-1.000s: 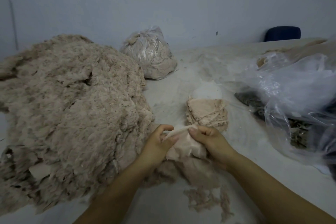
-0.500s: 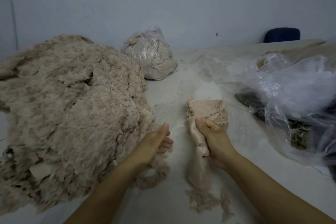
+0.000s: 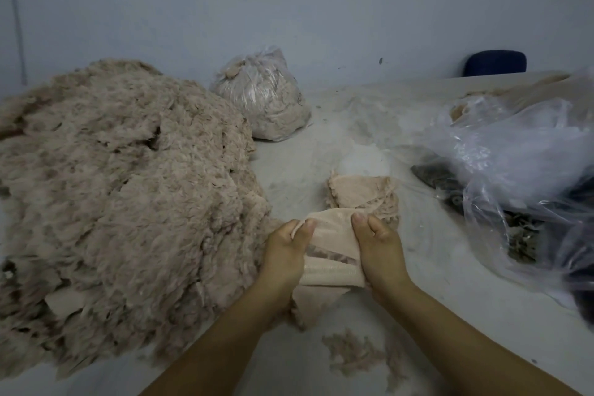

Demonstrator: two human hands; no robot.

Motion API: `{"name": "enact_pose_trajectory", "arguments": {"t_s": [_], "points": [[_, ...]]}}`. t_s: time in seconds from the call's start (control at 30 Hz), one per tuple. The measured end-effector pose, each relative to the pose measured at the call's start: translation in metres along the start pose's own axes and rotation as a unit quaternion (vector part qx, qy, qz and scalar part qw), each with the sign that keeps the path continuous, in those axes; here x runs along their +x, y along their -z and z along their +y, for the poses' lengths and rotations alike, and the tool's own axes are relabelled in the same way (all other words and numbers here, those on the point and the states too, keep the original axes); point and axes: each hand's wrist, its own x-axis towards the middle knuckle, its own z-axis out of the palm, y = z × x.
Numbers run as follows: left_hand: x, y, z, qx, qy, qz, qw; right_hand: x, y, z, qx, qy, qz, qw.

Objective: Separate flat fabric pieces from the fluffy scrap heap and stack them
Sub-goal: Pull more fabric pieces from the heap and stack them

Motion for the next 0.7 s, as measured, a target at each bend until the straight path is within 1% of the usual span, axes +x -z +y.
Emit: {"name": "enact_pose_trajectory", "arguments": {"t_s": [0.1, 0.2, 0.27, 0.33, 0.37, 0.4, 0.43, 0.5, 0.53, 0.57, 0.6, 0.63, 0.67, 0.7], "points": [[0.001, 0.006, -0.007, 0.022, -0.007, 0.010, 1.000, 0.005, 0.009, 0.004, -0.034, 0.002, 0.012, 0.999], [0.002, 0.015, -0.015, 0.079, -0.046, -0.017, 0.996, 0.008, 0.019, 0.009, -0.075, 0.007, 0.014, 0.997], [0.001, 0.019, -0.017, 0.133, -0.081, -0.049, 0.987, 0.009, 0.023, 0.012, -0.091, 0.020, 0.017, 0.996], [0.003, 0.023, -0.019, 0.203, -0.100, -0.097, 0.969, 0.012, 0.028, 0.010, -0.082, 0.028, 0.022, 0.996], [0.004, 0.025, -0.018, 0.237, -0.100, -0.126, 0.958, 0.014, 0.030, 0.006, -0.065, 0.029, 0.013, 0.997], [0.005, 0.027, -0.015, 0.254, -0.089, -0.146, 0.952, 0.015, 0.031, 0.002, -0.044, 0.031, -0.013, 0.998], [0.006, 0.028, -0.011, 0.248, -0.069, -0.154, 0.954, 0.015, 0.031, -0.005, -0.027, 0.037, -0.059, 0.997], [0.009, 0.026, 0.002, 0.186, -0.030, -0.155, 0.970, 0.013, 0.027, -0.019, -0.014, 0.040, -0.176, 0.983], [0.010, 0.024, 0.009, 0.157, -0.029, -0.171, 0.972, 0.012, 0.024, -0.025, -0.013, 0.036, -0.228, 0.973], [0.011, 0.020, 0.015, 0.135, -0.033, -0.194, 0.971, 0.011, 0.020, -0.032, -0.014, 0.032, -0.259, 0.965], [0.012, 0.016, 0.019, 0.108, -0.041, -0.215, 0.970, 0.011, 0.017, -0.036, -0.010, 0.030, -0.268, 0.963], [0.013, 0.011, 0.021, 0.081, -0.045, -0.221, 0.971, 0.011, 0.013, -0.040, 0.000, 0.027, -0.254, 0.967], [0.014, 0.006, 0.021, 0.056, -0.042, -0.203, 0.977, 0.012, 0.010, -0.041, 0.018, 0.010, -0.227, 0.974], [0.014, 0.003, 0.022, 0.015, -0.029, -0.171, 0.985, 0.012, 0.009, -0.040, 0.051, -0.027, -0.206, 0.977]]}}
